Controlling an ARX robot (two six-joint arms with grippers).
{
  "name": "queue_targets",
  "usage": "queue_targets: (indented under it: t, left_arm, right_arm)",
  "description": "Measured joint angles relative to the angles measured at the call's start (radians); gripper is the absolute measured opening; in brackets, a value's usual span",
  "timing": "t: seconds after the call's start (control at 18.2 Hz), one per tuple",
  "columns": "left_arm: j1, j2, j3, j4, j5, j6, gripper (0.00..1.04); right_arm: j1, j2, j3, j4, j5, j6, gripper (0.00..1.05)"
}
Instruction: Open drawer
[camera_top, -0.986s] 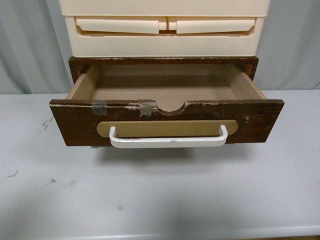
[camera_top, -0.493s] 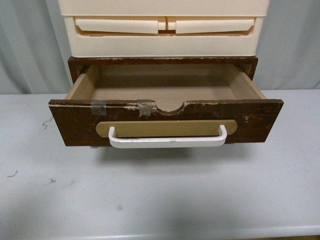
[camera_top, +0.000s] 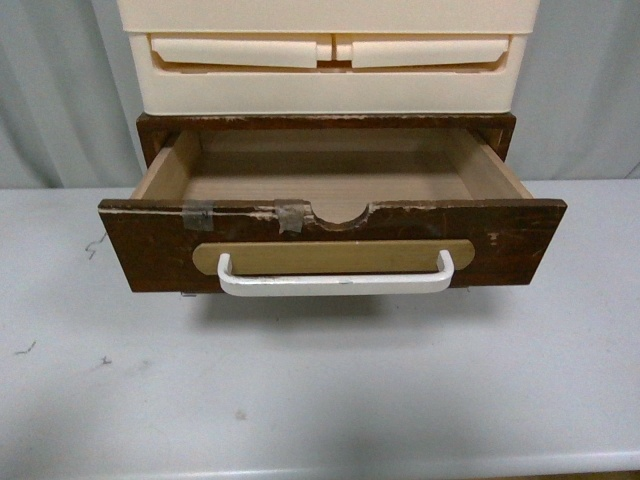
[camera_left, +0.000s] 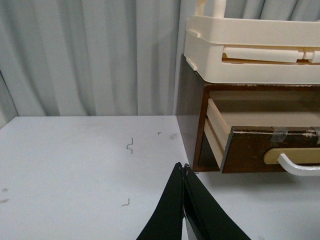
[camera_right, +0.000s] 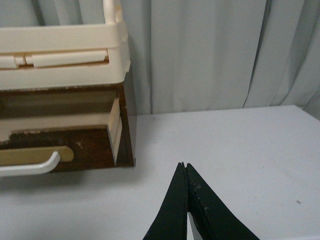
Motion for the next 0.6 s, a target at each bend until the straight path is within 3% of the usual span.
queue_targets:
  t: [0.11, 0.55, 0.6]
  left_arm:
    - [0.000, 0.000, 0.000, 0.001, 0.000, 0.000, 0.07]
    - [0.000, 0.000, 0.000, 0.001, 0.000, 0.000, 0.99]
    - [0.000, 0.000, 0.000, 0.001, 0.000, 0.000, 0.98]
  right_arm:
    - [0.000, 0.001, -0.004, -0.019, 0.000, -0.002, 0.05]
    - [0.000, 0.000, -0.004, -0.018, 0.000, -0.002, 0.95]
    - [0.000, 0.000, -0.004, -0.018, 0.000, -0.002, 0.99]
